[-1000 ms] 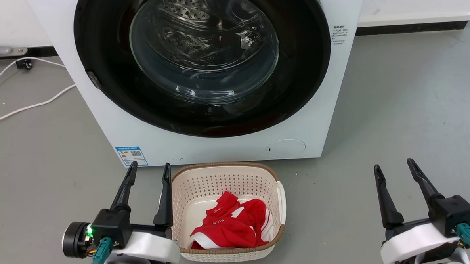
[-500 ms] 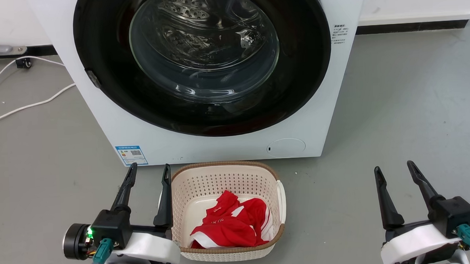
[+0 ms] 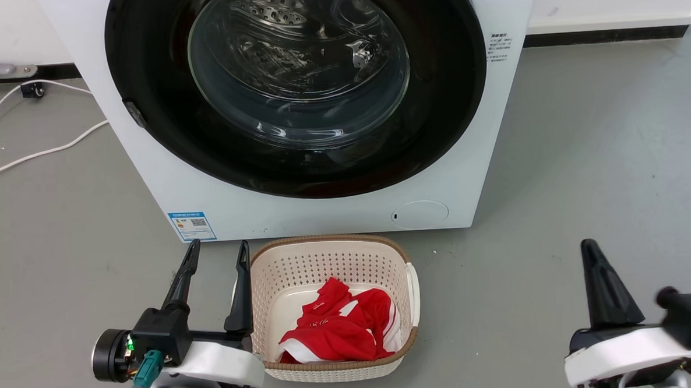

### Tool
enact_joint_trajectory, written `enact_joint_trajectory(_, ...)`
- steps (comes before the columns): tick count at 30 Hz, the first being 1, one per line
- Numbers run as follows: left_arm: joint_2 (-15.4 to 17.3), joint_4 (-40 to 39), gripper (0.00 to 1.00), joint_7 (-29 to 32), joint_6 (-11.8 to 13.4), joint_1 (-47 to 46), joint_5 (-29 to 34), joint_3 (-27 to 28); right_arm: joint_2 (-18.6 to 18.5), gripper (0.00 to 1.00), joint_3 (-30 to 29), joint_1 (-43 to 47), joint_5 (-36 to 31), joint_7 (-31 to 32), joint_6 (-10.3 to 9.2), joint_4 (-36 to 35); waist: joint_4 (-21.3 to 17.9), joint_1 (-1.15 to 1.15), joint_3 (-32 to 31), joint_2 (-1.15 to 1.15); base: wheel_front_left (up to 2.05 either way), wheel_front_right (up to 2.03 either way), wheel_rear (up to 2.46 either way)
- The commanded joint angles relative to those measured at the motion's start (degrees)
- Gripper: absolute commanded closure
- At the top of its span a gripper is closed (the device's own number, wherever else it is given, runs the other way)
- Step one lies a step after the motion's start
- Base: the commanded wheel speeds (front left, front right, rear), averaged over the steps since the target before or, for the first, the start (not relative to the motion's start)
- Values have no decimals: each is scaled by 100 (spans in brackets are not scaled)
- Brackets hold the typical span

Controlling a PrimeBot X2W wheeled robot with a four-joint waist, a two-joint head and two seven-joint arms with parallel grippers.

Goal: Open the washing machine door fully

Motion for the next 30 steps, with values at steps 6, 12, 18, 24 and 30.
enact_joint_trajectory(6,-8,-16,0,-15,17,-2,-50,13,21,100,77,-176,2653,-307,-2,216,-5,0,33,0,0,0,0)
enact_joint_trajectory(12,-8,-39,0,-15,3,-50,-56,9,19,100,258,-395,5754,-405,-2,234,-13,0,116,0,0,0,0)
enact_joint_trajectory(18,-8,-119,0,-15,-6,-164,-78,7,16,100,147,-795,8439,-409,-1,3,-49,0,355,0,0,0,0)
enact_joint_trajectory(24,-7,-216,0,-15,-23,-308,-112,35,-8,100,-353,-1515,9841,-382,-1,238,-118,0,639,0,0,0,0)
enact_joint_trajectory(30,-7,-318,0,-15,-44,-497,-138,34,-544,100,-631,-2519,10595,-135,-1,1051,-103,0,933,0,0,0,0)
